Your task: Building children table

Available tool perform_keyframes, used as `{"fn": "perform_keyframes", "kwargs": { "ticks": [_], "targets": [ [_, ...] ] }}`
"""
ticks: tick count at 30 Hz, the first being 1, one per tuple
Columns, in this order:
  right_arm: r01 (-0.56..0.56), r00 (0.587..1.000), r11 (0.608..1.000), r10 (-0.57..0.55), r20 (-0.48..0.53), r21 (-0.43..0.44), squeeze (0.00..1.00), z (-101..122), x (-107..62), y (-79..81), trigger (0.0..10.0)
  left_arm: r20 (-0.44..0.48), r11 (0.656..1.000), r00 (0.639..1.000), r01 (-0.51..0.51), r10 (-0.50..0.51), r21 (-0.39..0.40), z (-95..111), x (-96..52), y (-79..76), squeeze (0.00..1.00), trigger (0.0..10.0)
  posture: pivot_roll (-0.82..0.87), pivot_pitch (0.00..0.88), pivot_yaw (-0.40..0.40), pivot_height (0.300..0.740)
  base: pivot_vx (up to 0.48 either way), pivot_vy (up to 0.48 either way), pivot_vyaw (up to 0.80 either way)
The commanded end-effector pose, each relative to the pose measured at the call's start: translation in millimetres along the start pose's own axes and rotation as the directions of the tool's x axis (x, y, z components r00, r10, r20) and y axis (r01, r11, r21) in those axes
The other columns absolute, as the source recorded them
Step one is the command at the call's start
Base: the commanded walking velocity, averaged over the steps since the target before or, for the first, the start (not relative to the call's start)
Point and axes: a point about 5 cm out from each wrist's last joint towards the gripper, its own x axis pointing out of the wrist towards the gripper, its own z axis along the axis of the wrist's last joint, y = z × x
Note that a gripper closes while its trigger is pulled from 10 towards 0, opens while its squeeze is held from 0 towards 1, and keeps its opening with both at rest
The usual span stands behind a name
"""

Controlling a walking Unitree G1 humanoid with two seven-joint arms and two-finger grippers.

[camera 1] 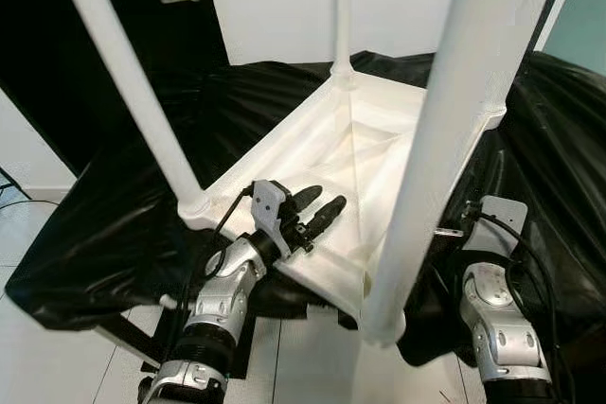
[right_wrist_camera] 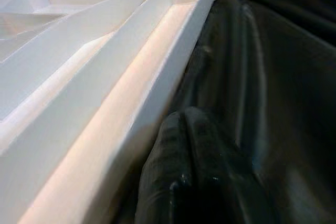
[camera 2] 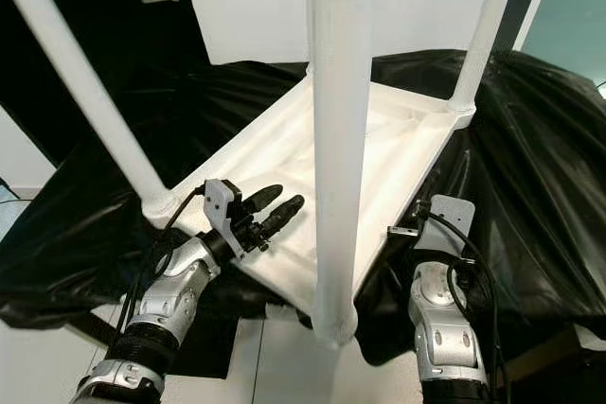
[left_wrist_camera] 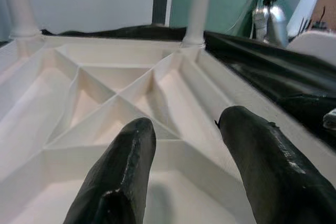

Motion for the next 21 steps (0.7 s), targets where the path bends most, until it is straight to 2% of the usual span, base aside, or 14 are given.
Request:
{"fn": "perform_keyframes", "kwargs": {
  "ticks": [1, 4, 21],
  "targets": [
    [0.031, 0.999, 1.000, -0.031, -0.023, -0.007, 0.00, -6.2, -0.5, -8.7, 10.0, -0.007, 0.998, 0.998, -0.062, 0.061, -0.005, -0.9, 4.4, 0.6, 0.00, 10.0, -0.07, 0.000, 0.073, 0.740, 0.352, 0.000, 0.00],
    [0.030, 0.999, 1.000, -0.031, -0.024, -0.007, 0.00, -6.5, -0.2, -8.5, 10.0, -0.007, 0.998, 0.998, -0.058, 0.058, -0.005, -0.7, 3.9, 0.7, 0.00, 10.0, -0.07, 0.000, 0.073, 0.740, 0.292, 0.000, 0.00],
    [0.027, 0.999, 1.000, -0.027, -0.031, -0.012, 0.00, -8.0, 0.7, -8.5, 10.0, -0.012, 0.999, 0.999, -0.045, 0.045, -0.002, -2.0, -0.2, 0.0, 0.00, 10.0, -0.07, 0.000, 0.073, 0.740, 0.000, 0.000, 0.00]
  ]
}}
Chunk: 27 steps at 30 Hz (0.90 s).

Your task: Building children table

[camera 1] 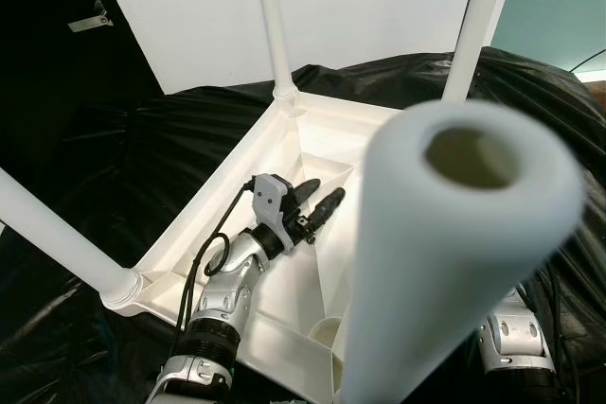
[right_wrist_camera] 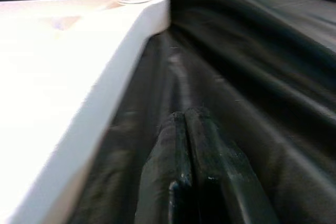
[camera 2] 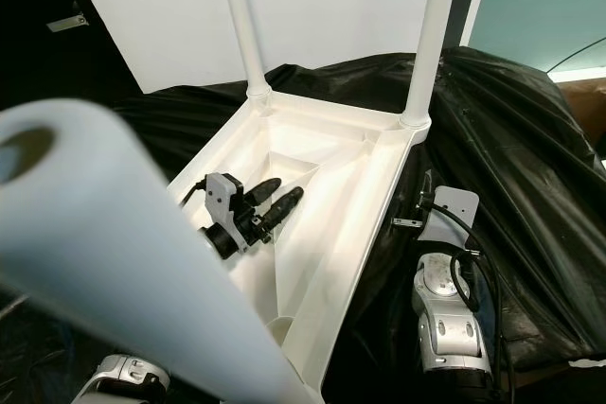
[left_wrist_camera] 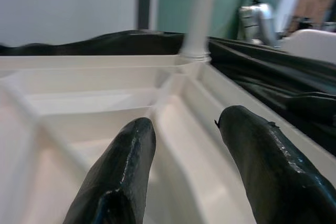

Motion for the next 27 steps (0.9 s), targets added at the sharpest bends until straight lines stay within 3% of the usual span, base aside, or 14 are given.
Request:
{"fn": "perform_keyframes", "kwargs": {
  "ticks": [1, 9, 19, 21, 22, 27],
  "targets": [
    [-0.002, 1.000, 1.000, 0.002, -0.017, -0.001, 0.00, -4, -0.5, 0.3, 10.0, -0.014, 1.000, 1.000, -0.001, 0.001, 0.005, -2, -5.3, 2.0, 0.00, 10.0, -0.07, 0.000, 0.073, 0.740, 0.000, 0.000, 0.00],
    [-0.007, 1.000, 1.000, 0.007, -0.022, 0.001, 0.00, -5, -1.8, 2.7, 10.0, -0.053, 0.999, 0.998, 0.037, -0.036, 0.016, -5, -11.3, 1.4, 0.00, 10.0, -0.06, 0.000, 0.074, 0.740, 0.000, 0.000, 0.00],
    [-0.005, 1.000, 1.000, 0.005, -0.027, 0.002, 0.00, -6, -1.8, 2.7, 10.0, -0.166, 0.979, 0.965, 0.204, -0.204, -0.016, -12, -31.1, -3.1, 0.00, 10.0, -0.06, 0.000, 0.075, 0.740, 0.000, 0.000, 0.00],
    [-0.005, 1.000, 1.000, 0.005, -0.030, 0.002, 0.00, -7, -1.8, 2.7, 10.0, -0.217, 0.944, 0.919, 0.323, -0.330, -0.067, -12, -46.8, -5.1, 0.00, 10.0, -0.06, 0.000, 0.074, 0.740, 0.000, 0.000, 0.00],
    [-0.005, 1.000, 1.000, 0.005, -0.030, 0.002, 0.00, -7, -1.8, 2.7, 10.0, -0.217, 0.944, 0.919, 0.323, -0.330, -0.067, -12, -46.8, -5.1, 0.00, 10.0, -0.06, 0.000, 0.074, 0.740, 0.000, 0.000, 0.00],
    [-0.008, 0.999, 1.000, 0.008, -0.037, -0.002, 0.00, -9, -2.3, 2.7, 10.0, -0.246, 0.851, 0.815, 0.492, -0.525, -0.184, -1, -71.5, -4.4, 0.00, 10.0, -0.06, 0.000, 0.071, 0.740, 0.000, 0.000, 0.00]
  ]
}}
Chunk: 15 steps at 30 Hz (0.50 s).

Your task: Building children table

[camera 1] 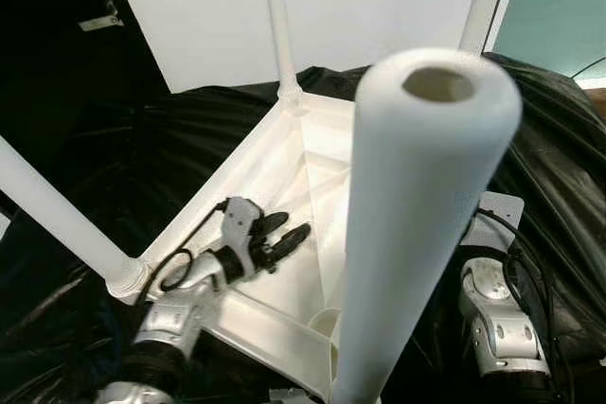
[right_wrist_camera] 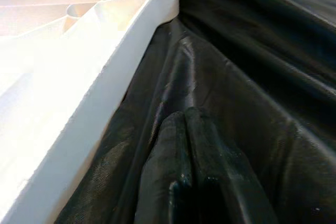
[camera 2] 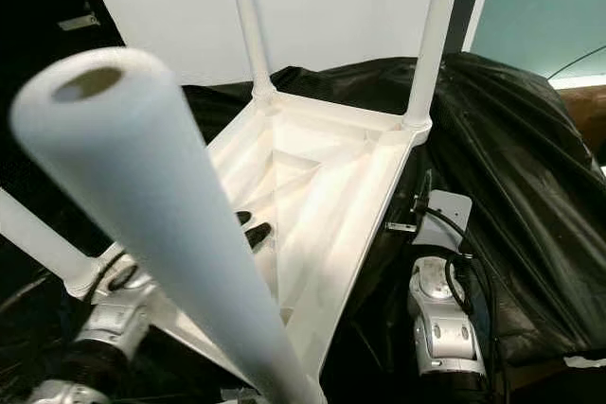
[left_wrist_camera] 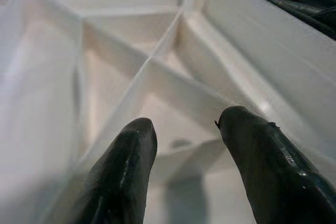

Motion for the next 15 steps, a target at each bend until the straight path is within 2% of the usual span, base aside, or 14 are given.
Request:
{"fn": "perform_keyframes", "kwargs": {
  "ticks": [1, 2, 4, 5, 6, 7, 10, 11, 12, 13, 14, 15],
  "targets": [
    [0.000, 1.000, 1.000, 0.000, -0.019, 0.001, 0.00, -4, -0.7, 0.6, 10.0, -0.012, 0.856, 0.856, 0.517, -0.517, -0.028, 0, -12.3, -24.4, 0.00, 10.0, -0.06, 0.000, 0.071, 0.740, 0.000, 0.000, 0.00],
    [-0.001, 1.000, 1.000, 0.001, -0.021, -0.001, 0.00, -4, -0.8, 0.4, 10.0, -0.022, 0.827, 0.828, 0.560, -0.561, -0.047, 5, -20.4, -21.3, 0.00, 10.0, -0.06, 0.000, 0.070, 0.740, 0.000, 0.000, 0.00],
    [-0.001, 1.000, 1.000, 0.001, -0.022, -0.002, 0.00, -4, -0.8, 0.3, 10.0, -0.026, 0.818, 0.818, 0.573, -0.575, -0.053, 7, -23.7, -19.8, 0.00, 10.0, -0.06, 0.000, 0.070, 0.740, 0.000, 0.000, 0.00],
    [-0.001, 1.000, 1.000, 0.001, -0.022, -0.004, 0.00, -5, -0.8, -0.2, 10.0, -0.035, 0.811, 0.811, 0.582, -0.584, -0.053, 9, -26.4, -17.8, 0.52, 10.0, -0.06, 0.000, 0.068, 0.740, 0.000, 0.000, 0.00],
    [0.000, 1.000, 1.000, 0.000, -0.023, -0.005, 0.00, -5, -0.8, -0.5, 10.0, -0.042, 0.807, 0.806, 0.588, -0.590, -0.054, 9, -28.3, -16.5, 0.52, 10.0, -0.06, 0.000, 0.068, 0.740, 0.000, 0.000, 0.00],
    [0.000, 1.000, 1.000, 0.000, -0.024, -0.007, 0.00, -5, -0.8, -0.9, 10.0, -0.051, 0.803, 0.802, 0.594, -0.596, -0.052, 11, -30.4, -15.8, 0.62, 10.0, -0.06, 0.000, 0.067, 0.740, 0.000, 0.000, 0.00],
    [0.001, 1.000, 1.000, -0.001, -0.026, -0.010, 0.00, -5, -0.8, -1.5, 10.0, -0.059, 0.793, 0.791, 0.606, -0.609, -0.058, 11, -32.9, -16.3, 0.59, 10.0, -0.06, 0.000, 0.066, 0.740, 0.000, 0.000, 0.00],
    [0.001, 1.000, 1.000, -0.001, -0.027, -0.012, 0.00, -6, -0.8, -1.7, 10.0, -0.064, 0.787, 0.785, 0.614, -0.617, -0.057, 11, -34.2, -17.0, 0.53, 10.0, -0.06, 0.000, 0.066, 0.740, 0.000, 0.000, 0.00],
    [0.001, 1.000, 1.000, -0.001, -0.028, -0.013, 0.00, -6, -0.9, -1.9, 10.0, -0.073, 0.779, 0.775, 0.625, -0.628, -0.059, 11, -36.3, -18.5, 0.36, 10.0, -0.06, 0.000, 0.064, 0.740, 0.000, 0.000, 0.00],
    [0.001, 1.000, 1.000, -0.002, -0.029, -0.015, 0.00, -6, -0.9, -2.2, 10.0, -0.086, 0.762, 0.757, 0.644, -0.648, -0.070, 10, -40.6, -20.9, 0.00, 10.0, -0.06, 0.000, 0.064, 0.740, 0.000, 0.000, 0.00],
    [0.001, 1.000, 1.000, -0.002, -0.029, -0.015, 0.00, -6, -0.9, -2.2, 10.0, -0.086, 0.762, 0.757, 0.644, -0.648, -0.070, 10, -40.6, -20.9, 0.00, 10.0, -0.06, 0.000, 0.064, 0.740, 0.000, 0.000, 0.00],
    [0.001, 1.000, 1.000, -0.002, -0.030, -0.018, 0.00, -6, -0.9, -2.4, 10.0, -0.092, 0.747, 0.742, 0.660, -0.664, -0.073, 9, -44.9, -23.0, 0.00, 10.0, -0.07, 0.000, 0.063, 0.740, 0.000, 0.000, 0.00]
  ]
}}
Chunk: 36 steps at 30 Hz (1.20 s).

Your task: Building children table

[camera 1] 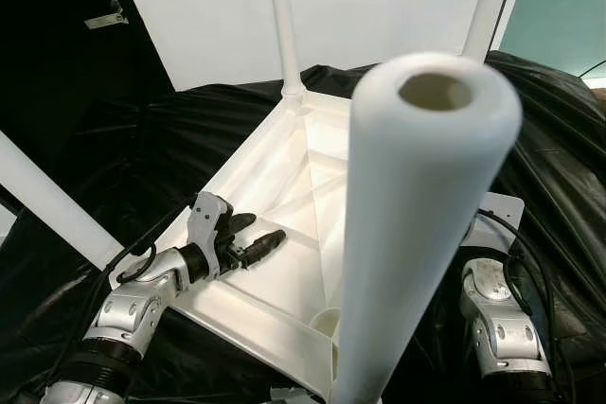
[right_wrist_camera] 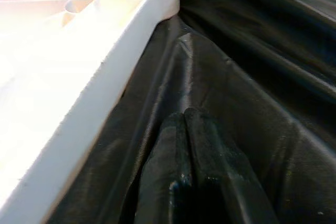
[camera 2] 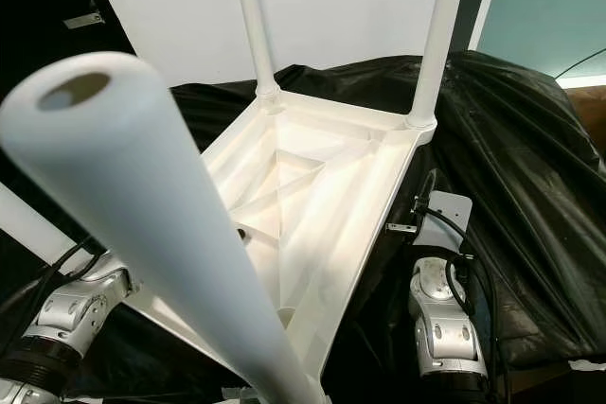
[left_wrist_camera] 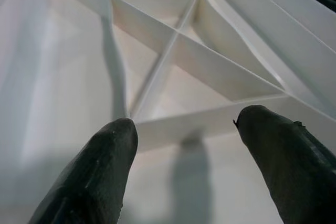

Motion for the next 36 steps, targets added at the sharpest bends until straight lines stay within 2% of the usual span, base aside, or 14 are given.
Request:
{"fn": "perform_keyframes", "kwargs": {
  "ticks": [1, 10, 15, 20, 25, 28, 29, 36],
  "targets": [
    [0.000, 1.000, 1.000, 0.000, -0.029, -0.012, 0.00, -6, -0.7, -1.2, 10.0, -0.016, 0.758, 0.758, 0.652, -0.652, -0.009, -1, -18.1, -34.6, 0.00, 10.0, -0.07, 0.000, 0.063, 0.740, 0.000, 0.000, 0.00],
    [-0.001, 0.999, 1.000, 0.000, -0.036, -0.019, 0.00, -7, -0.4, -1.3, 10.0, -0.054, 0.740, 0.739, 0.672, -0.672, -0.010, -2, -36.7, -33.2, 0.00, 10.0, -0.06, 0.000, 0.060, 0.740, 0.000, 0.000, 0.00],
    [-0.004, 0.999, 1.000, 0.003, -0.039, -0.021, 0.00, -7, 0.6, -0.7, 10.0, -0.102, 0.707, 0.701, 0.706, -0.706, -0.036, -2, -51.1, -33.0, 0.00, 10.0, -0.06, 0.000, 0.057, 0.740, 0.000, 0.000, 0.00],
    [-0.004, 0.999, 1.000, 0.003, -0.041, -0.022, 0.00, -8, 0.8, -0.7, 10.0, -0.142, 0.695, 0.685, 0.717, -0.715, -0.043, 1, -59.7, -31.0, 0.00, 10.0, -0.06, 0.000, 0.056, 0.740, 0.000, 0.000, 0.00],
    [-0.001, 0.999, 1.000, 0.000, -0.043, -0.024, 0.00, -9, 0.4, -1.6, 10.0, -0.217, 0.666, 0.640, 0.742, -0.737, -0.075, -1, -72.4, -30.6, 0.00, 10.0, -0.06, 0.000, 0.054, 0.740, 0.000, 0.000, 0.00],
    [-0.001, 0.999, 1.000, 0.000, -0.043, -0.024, 0.00, -9, 0.4, -1.6, 10.0, -0.217, 0.666, 0.640, 0.742, -0.737, -0.075, -1, -72.4, -30.6, 0.00, 10.0, -0.06, 0.000, 0.054, 0.740, 0.000, 0.000, 0.00],
    [-0.003, 0.999, 1.000, 0.002, -0.045, -0.026, 0.00, -9, 0.7, -2.0, 10.0, -0.242, 0.655, 0.622, 0.751, -0.745, -0.086, 0, -77.9, -30.3, 0.00, 10.0, -0.05, 0.000, 0.048, 0.740, 0.000, 0.000, 0.00],
    [-0.011, 0.999, 0.999, 0.009, -0.052, -0.031, 0.00, -11, 1.1, -1.2, 10.0, -0.272, 0.652, 0.610, 0.752, -0.744, -0.099, 4, -87.6, -27.5, 0.00, 10.0, -0.05, 0.000, 0.047, 0.740, 0.000, 0.000, 0.00]
  ]
}}
